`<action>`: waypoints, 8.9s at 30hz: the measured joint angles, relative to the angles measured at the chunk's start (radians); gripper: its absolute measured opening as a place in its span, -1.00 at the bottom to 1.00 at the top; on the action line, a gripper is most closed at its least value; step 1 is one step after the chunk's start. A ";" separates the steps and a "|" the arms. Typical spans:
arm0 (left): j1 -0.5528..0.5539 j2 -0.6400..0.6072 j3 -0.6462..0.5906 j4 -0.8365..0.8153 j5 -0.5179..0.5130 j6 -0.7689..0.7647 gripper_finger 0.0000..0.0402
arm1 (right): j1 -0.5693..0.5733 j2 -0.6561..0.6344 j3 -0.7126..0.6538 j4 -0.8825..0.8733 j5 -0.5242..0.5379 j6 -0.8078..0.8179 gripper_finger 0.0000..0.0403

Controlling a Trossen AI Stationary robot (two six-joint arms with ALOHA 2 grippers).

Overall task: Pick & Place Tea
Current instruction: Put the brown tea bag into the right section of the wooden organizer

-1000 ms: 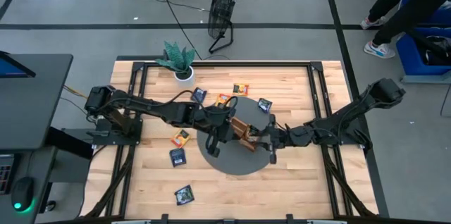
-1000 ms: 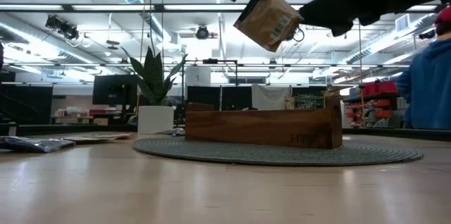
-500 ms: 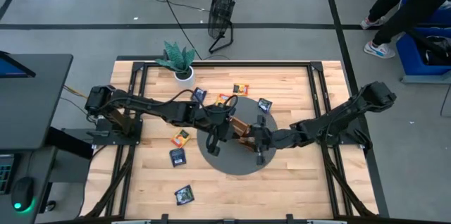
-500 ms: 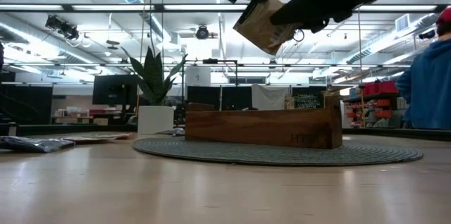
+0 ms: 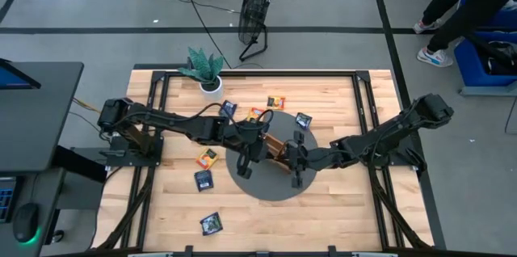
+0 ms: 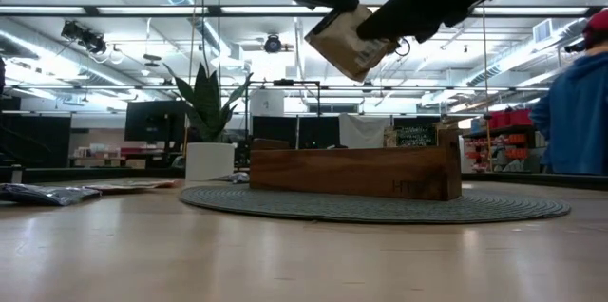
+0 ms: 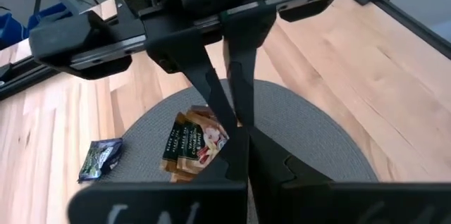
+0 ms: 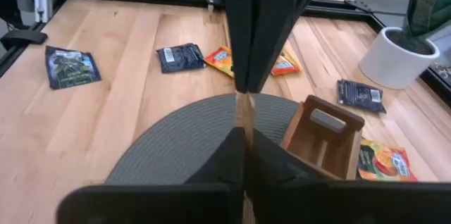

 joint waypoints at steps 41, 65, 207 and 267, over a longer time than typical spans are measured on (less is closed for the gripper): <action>-0.054 -0.023 -0.436 0.941 -0.036 -0.171 -0.87 | 0.414 -0.140 -0.003 -0.209 0.636 0.186 -1.00; -0.028 -0.016 -0.576 1.175 -0.007 -0.279 -0.26 | 0.204 -0.140 -0.003 0.163 0.324 -0.103 -1.00; 0.022 -0.094 -0.591 0.777 -0.242 -0.382 -0.66 | 0.026 -0.078 0.067 -0.434 0.222 0.510 -1.00; 0.011 -0.439 -0.920 1.030 -0.240 -0.383 -0.66 | 0.060 0.093 -0.053 -0.289 0.250 0.656 -0.65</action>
